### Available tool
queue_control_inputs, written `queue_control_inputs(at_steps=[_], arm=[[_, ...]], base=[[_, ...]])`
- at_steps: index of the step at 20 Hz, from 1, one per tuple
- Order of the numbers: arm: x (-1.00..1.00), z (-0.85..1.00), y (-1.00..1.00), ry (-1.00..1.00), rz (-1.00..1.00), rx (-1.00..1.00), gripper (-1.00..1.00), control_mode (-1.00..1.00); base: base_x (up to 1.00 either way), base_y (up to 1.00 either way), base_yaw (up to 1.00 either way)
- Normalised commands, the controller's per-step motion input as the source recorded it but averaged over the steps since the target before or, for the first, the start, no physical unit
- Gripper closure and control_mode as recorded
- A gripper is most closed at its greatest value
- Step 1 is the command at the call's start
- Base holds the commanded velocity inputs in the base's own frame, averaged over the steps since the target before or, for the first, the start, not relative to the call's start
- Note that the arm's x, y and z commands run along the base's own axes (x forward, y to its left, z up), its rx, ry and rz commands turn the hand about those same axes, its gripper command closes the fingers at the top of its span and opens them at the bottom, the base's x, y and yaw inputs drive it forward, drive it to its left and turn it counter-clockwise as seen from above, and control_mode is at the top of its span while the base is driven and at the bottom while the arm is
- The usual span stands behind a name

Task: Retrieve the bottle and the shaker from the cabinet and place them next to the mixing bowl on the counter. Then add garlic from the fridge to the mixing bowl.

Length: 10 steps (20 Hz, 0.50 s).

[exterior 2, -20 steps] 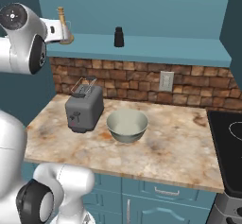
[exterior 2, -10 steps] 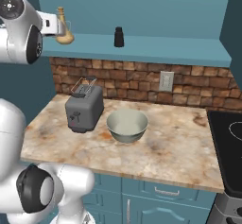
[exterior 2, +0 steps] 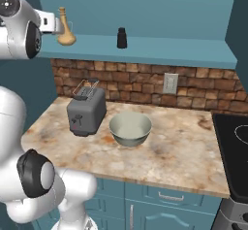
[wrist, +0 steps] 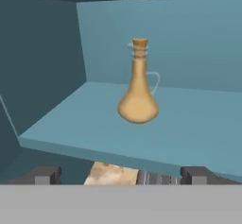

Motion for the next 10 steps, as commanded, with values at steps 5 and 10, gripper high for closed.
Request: queue_control_inputs(at_steps=[5, 10], arm=[[0.4, 0.0, -0.18, 0.02, 0.0, 0.0, -1.0, -1.0], [0.54, 0.0, -0.05, 0.01, 0.0, 0.0, -1.0, -1.0]], base=[[0.0, 0.0, 0.0], [0.0, 0.0, 0.0]])
